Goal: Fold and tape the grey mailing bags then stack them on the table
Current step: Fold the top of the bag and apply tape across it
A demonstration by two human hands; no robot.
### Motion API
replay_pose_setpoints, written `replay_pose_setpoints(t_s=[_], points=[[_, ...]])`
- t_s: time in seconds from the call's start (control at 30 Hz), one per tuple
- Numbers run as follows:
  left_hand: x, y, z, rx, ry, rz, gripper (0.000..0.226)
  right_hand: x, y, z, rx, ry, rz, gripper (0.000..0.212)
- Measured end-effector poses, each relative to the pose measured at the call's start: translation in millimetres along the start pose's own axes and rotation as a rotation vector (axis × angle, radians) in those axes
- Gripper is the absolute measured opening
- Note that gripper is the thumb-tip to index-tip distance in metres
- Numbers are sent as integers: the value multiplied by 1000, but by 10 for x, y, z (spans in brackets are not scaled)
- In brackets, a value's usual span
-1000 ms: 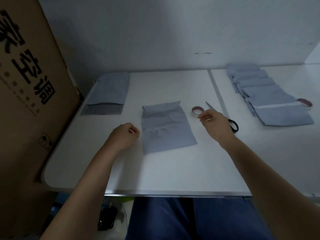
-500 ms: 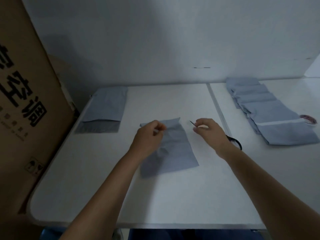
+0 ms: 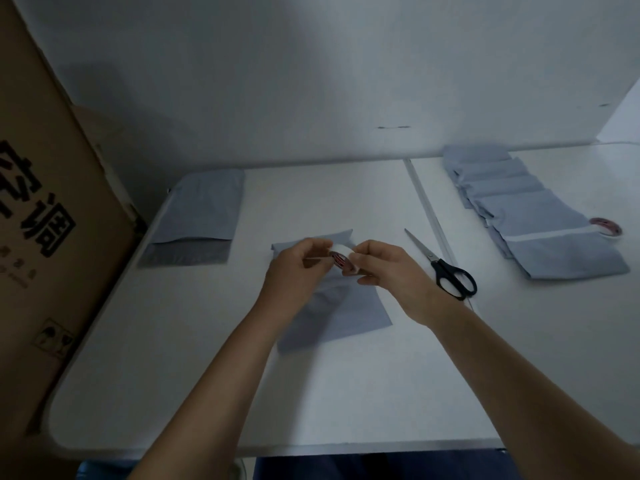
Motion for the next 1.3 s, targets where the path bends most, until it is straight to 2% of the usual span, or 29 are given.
replay_pose_setpoints(t_s=[0.1, 0.2, 0.3, 0.43, 0.6, 0.67, 0.73, 0.83, 0.9, 0.97, 1.3], points=[[-46, 62, -13, 219, 44, 130, 12, -11, -19, 51, -68, -16, 10, 16], [-73, 67, -26, 240, 93, 145, 6, -20, -39, 107, -58, -58, 23, 25], [-67, 14, -29, 131, 83, 27, 11, -26, -69, 134, 28, -81, 38, 16], [-55, -27, -9, -161, 5, -151, 12, -28, -82, 160, 66, -117, 33, 17], [-75, -28, -5, -252, -3, -182, 15, -47, -76, 200, 158, -139, 51, 16], [-66, -35, -13, -199, 22, -145, 11, -53, -64, 214, 188, -130, 58, 16], [-83, -24, -48, -2, 103, -46, 18, -53, -40, 218, 192, -75, 48, 16], [-182, 52, -106, 207, 242, 262, 25, -51, 13, 204, 146, 9, 24, 21], [-226, 70, -95, 252, 181, 383, 27, -48, 46, 201, 129, 17, 25, 24], [-234, 49, -65, 314, 117, 415, 29, -56, 64, 213, 96, 3, 18, 24], [-129, 19, -116, 347, 106, 424, 14, -66, 85, 218, -9, 42, 3, 23]])
Point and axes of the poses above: each hand's wrist, its own x-axis towards the middle knuckle, its own z-axis out of the palm, y = z × x, the point moved 1 cm from there along x, towards the middle knuckle, and after that the axes turned 3 degrees about z, right-handed, at the moved point
